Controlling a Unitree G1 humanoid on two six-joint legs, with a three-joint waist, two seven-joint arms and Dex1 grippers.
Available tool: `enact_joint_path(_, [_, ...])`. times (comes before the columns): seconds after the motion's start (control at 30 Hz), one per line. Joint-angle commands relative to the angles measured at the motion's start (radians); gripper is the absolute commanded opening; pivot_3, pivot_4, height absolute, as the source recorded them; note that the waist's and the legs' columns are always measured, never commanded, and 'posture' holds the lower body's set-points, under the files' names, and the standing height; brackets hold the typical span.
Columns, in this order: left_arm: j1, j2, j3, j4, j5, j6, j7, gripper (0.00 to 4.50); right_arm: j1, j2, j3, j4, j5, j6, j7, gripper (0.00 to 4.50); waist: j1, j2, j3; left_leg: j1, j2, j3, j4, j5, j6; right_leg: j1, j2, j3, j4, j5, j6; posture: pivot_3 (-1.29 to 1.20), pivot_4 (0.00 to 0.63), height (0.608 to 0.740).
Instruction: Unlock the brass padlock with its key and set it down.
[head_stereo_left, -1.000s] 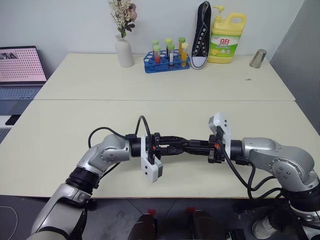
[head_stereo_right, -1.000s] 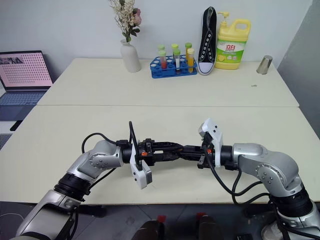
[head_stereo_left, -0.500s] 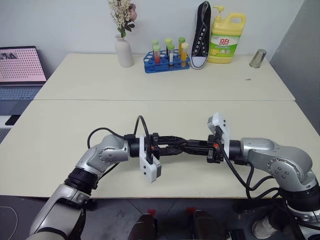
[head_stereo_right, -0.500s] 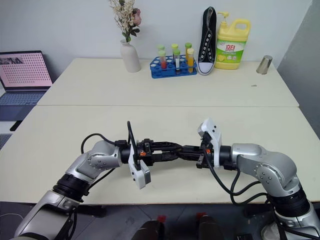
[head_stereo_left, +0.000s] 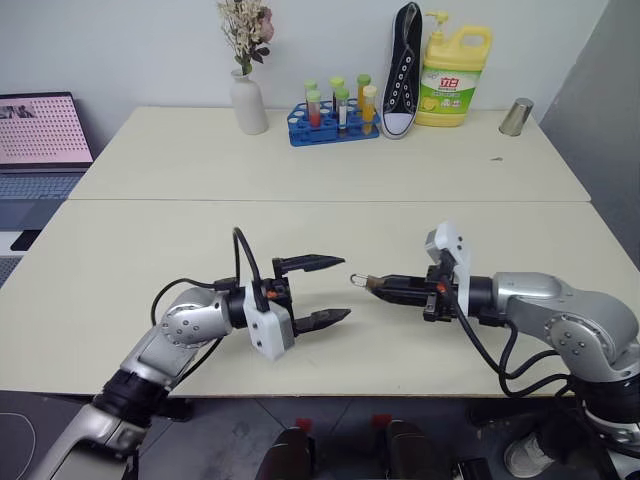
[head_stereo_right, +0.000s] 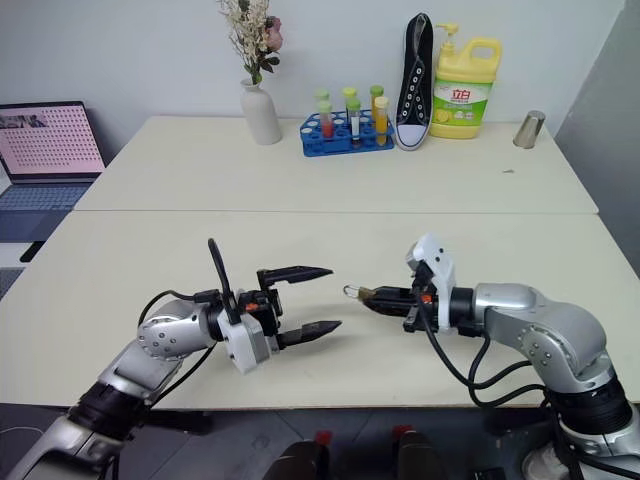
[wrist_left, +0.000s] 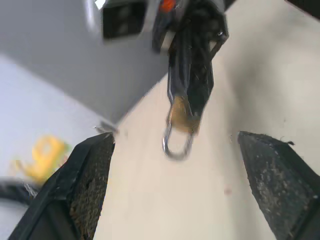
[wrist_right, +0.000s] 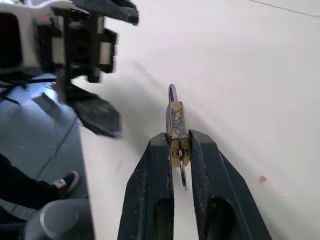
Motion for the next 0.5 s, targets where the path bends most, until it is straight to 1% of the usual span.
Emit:
enact_joint_path(0.03, [-0.006,-0.022,0.055,-0.066,-0.147,0.197,-0.022,3.32,0.003,-0.001,-0.024,-0.042,0.005,-0.023,0.022,0.12,0.002,0.0,0.0,0.0,-0.001,0.0,0.0,0.0,0.0,0.0,0.0,0.0,0.0,0.0,0.0,0.0,0.15,0.74])
enact_joint_path(0.07, [-0.01,-0.028,0.064,-0.072,-0.165,0.24,-0.033,2.94,0.006,-0.005,-0.021,-0.049,0.001,-0.026,0.028,0.12,0.001,0.0,0.0,0.0,-0.001,0.0,0.0,0.0,0.0,0.0,0.0,0.0,0.0,0.0,0.0,0.0,0.15,0.74])
enact_joint_path(0.2, [-0.035,-0.061,0.088,-0.108,-0.285,0.519,-0.055,1.63,0.006,0.003,-0.018,-0.074,0.0,-0.032,0.04,0.12,0.0,0.0,0.0,0.0,-0.002,0.001,0.0,0.0,0.0,0.0,0.001,0.0,0.0,0.0,0.0,0.0,0.15,0.74])
enact_joint_path(0.23, [-0.044,-0.073,0.094,-0.113,-0.305,0.565,-0.06,1.39,0.005,0.004,-0.015,-0.077,-0.002,-0.034,0.044,0.12,0.0,0.0,0.0,0.0,-0.001,0.0,0.0,0.0,0.0,0.0,0.002,0.0,0.0,0.0,0.0,0.0,0.15,0.74])
enact_joint_path(0.27, [-0.054,-0.086,0.101,-0.119,-0.323,0.608,-0.061,0.98,0.005,0.002,-0.012,-0.08,-0.005,-0.037,0.049,0.12,0.0,0.0,0.0,0.0,-0.001,0.0,0.0,0.0,0.0,0.0,0.002,0.0,0.0,0.0,0.0,0.0,0.15,0.74])
enact_joint_path(0.3, [-0.064,-0.098,0.104,-0.127,-0.348,0.663,-0.067,0.66,0.005,0.002,-0.009,-0.084,-0.007,-0.039,0.053,0.12,0.0,0.0,0.0,0.0,-0.001,0.0,0.0,0.0,0.0,0.0,0.002,0.0,0.0,0.0,0.0,0.0,0.15,0.74])
enact_joint_path(0.37, [-0.075,-0.117,0.11,-0.135,-0.346,0.7,-0.079,0.03,0.006,0.004,-0.008,-0.087,-0.009,-0.039,0.057,0.12,0.0,0.0,0.0,0.0,-0.001,0.0,0.0,0.0,0.0,0.0,0.002,0.0,0.0,0.0,0.0,0.0,0.15,0.74])
enact_joint_path(0.5, [-0.09,-0.162,0.119,-0.146,-0.345,0.767,-0.091,0.0,0.005,0.009,0.004,-0.093,-0.021,-0.046,0.065,0.12,0.0,0.0,0.0,0.0,-0.001,0.0,0.0,0.0,0.0,0.0,0.002,0.0,0.0,0.0,0.0,0.0,0.15,0.74])
